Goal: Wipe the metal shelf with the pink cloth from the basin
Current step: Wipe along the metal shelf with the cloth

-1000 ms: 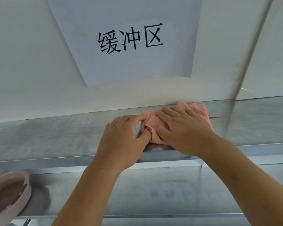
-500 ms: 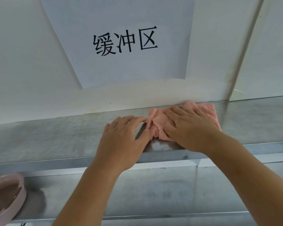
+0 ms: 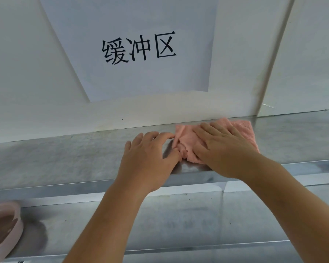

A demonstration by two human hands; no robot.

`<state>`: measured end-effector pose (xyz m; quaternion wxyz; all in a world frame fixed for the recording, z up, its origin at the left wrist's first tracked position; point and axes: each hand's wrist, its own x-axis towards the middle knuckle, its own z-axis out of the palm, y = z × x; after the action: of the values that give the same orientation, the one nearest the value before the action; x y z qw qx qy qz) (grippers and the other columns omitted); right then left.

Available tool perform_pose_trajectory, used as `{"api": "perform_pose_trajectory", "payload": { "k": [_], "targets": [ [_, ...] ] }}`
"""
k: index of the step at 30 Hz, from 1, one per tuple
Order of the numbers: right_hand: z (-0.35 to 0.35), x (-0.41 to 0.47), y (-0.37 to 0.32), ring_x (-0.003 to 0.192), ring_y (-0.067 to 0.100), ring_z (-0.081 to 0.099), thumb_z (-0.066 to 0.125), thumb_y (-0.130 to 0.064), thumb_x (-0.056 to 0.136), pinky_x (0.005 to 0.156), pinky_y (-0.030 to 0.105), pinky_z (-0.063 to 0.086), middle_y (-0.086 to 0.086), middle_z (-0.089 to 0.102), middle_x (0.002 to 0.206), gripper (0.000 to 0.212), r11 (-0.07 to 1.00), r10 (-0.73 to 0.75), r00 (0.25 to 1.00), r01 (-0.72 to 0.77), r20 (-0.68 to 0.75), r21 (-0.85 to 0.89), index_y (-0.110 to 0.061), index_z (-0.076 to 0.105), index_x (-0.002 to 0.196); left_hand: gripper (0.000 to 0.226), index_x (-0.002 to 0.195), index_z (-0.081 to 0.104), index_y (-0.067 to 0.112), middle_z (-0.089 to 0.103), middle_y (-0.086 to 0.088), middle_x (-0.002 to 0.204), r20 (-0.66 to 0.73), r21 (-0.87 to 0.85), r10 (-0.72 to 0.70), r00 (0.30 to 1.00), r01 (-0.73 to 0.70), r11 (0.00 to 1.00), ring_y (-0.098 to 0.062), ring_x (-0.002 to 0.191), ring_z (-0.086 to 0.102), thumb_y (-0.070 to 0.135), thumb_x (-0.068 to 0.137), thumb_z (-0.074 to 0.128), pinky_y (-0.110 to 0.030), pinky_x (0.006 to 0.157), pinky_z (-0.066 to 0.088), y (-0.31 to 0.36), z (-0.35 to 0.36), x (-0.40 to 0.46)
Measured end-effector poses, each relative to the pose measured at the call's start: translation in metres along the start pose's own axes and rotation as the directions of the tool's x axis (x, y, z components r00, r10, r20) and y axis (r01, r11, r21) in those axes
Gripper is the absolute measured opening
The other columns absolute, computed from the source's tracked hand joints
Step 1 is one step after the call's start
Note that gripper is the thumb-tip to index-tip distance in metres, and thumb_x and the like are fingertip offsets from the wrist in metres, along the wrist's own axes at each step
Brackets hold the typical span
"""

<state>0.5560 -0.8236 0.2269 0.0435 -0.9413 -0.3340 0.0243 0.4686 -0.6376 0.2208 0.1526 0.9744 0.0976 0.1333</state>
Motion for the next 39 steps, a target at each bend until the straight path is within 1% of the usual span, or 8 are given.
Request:
{"api": "perform_pose_trajectory", "payload": {
  "k": [5, 14, 18, 22, 24, 30, 35, 39],
  "targets": [
    [-0.004, -0.03, 0.001, 0.163, 0.024, -0.007, -0.023, -0.056, 0.059, 0.13, 0.054, 0.002, 0.002, -0.005, 0.177, 0.119, 0.999, -0.007, 0.999, 0.008, 0.049, -0.033, -0.018, 0.015, 0.165, 0.048, 0.14, 0.048, 0.046, 0.048, 0.014, 0.149, -0.02, 0.004, 0.013, 1.0, -0.013, 1.0, -0.017, 0.141, 0.036, 0.062, 0.097, 0.037, -0.046, 0.117, 0.028, 0.0, 0.004, 0.002],
    [0.001, -0.007, 0.015, 0.163, 0.023, 0.004, -0.018, -0.06, 0.069, 0.129, 0.054, 0.004, 0.002, 0.009, 0.177, 0.108, 0.999, 0.0, 1.0, -0.001, -0.026, -0.032, -0.023, 0.013, 0.166, 0.062, 0.134, 0.052, 0.047, 0.05, 0.016, 0.144, -0.019, 0.009, 0.014, 1.0, -0.014, 1.0, -0.017, 0.141, 0.038, 0.075, 0.085, 0.026, -0.049, 0.117, 0.028, -0.002, 0.008, 0.002],
    [0.0, -0.018, 0.007, 0.163, 0.025, -0.007, -0.022, -0.059, 0.063, 0.13, 0.056, 0.003, 0.002, -0.004, 0.178, 0.116, 0.999, -0.002, 0.998, 0.005, 0.057, -0.043, -0.019, 0.01, 0.166, 0.056, 0.135, 0.051, 0.048, 0.05, 0.014, 0.144, -0.028, 0.012, 0.018, 0.999, -0.017, 1.0, -0.02, 0.142, 0.037, 0.068, 0.088, 0.029, -0.052, 0.117, 0.027, -0.004, 0.01, 0.003],
    [-0.005, 0.011, 0.011, 0.163, 0.022, 0.003, -0.004, -0.058, 0.087, 0.13, 0.054, 0.002, 0.001, 0.007, 0.177, 0.088, 0.999, 0.028, 1.0, -0.028, 0.0, 0.018, -0.025, 0.011, 0.167, 0.062, 0.133, 0.052, 0.048, 0.052, 0.015, 0.141, -0.033, 0.028, 0.023, 0.999, -0.022, 0.999, -0.017, 0.136, 0.041, 0.076, 0.086, 0.024, -0.048, 0.114, 0.03, -0.003, 0.009, 0.003],
    [-0.002, 0.013, 0.013, 0.162, 0.024, 0.009, -0.01, -0.06, 0.081, 0.129, 0.054, 0.005, 0.003, 0.015, 0.176, 0.096, 1.0, 0.004, 0.999, -0.005, -0.038, -0.028, -0.023, 0.016, 0.166, 0.065, 0.134, 0.052, 0.048, 0.052, 0.014, 0.143, -0.035, 0.033, 0.026, 0.999, -0.025, 0.999, -0.017, 0.136, 0.04, 0.078, 0.085, 0.021, -0.047, 0.114, 0.03, -0.003, 0.009, 0.002],
    [-0.002, -0.015, 0.002, 0.163, 0.022, -0.007, -0.022, -0.06, 0.06, 0.13, 0.054, 0.002, 0.0, -0.006, 0.177, 0.116, 0.999, 0.013, 0.998, -0.011, 0.063, -0.033, -0.021, 0.005, 0.167, 0.062, 0.139, 0.048, 0.046, 0.048, 0.012, 0.148, -0.026, 0.046, 0.041, 0.999, -0.04, 0.998, -0.021, 0.143, 0.035, 0.073, 0.088, 0.025, -0.051, 0.117, 0.026, -0.004, 0.01, 0.002],
    [-0.002, 0.014, 0.01, 0.163, 0.019, -0.001, -0.012, -0.063, 0.078, 0.13, 0.054, 0.001, -0.001, 0.002, 0.178, 0.097, 0.998, 0.069, 0.998, -0.069, -0.007, -0.013, -0.027, 0.005, 0.167, 0.062, 0.138, 0.049, 0.046, 0.05, 0.011, 0.147, -0.002, 0.047, 0.039, 0.999, -0.039, 0.998, -0.024, 0.142, 0.037, 0.074, 0.088, 0.025, -0.052, 0.115, 0.028, -0.004, 0.009, 0.002],
    [0.006, -0.011, 0.007, 0.163, 0.019, -0.005, -0.032, -0.067, 0.067, 0.13, 0.053, 0.003, -0.003, -0.004, 0.177, 0.112, 0.997, 0.045, 0.999, -0.044, 0.008, -0.061, -0.027, 0.003, 0.167, 0.058, 0.137, 0.049, 0.045, 0.05, 0.013, 0.145, 0.017, 0.039, 0.058, 0.998, -0.059, 0.998, -0.022, 0.139, 0.037, 0.072, 0.09, 0.029, -0.05, 0.116, 0.028, -0.007, 0.006, -0.001]
  ]
}}
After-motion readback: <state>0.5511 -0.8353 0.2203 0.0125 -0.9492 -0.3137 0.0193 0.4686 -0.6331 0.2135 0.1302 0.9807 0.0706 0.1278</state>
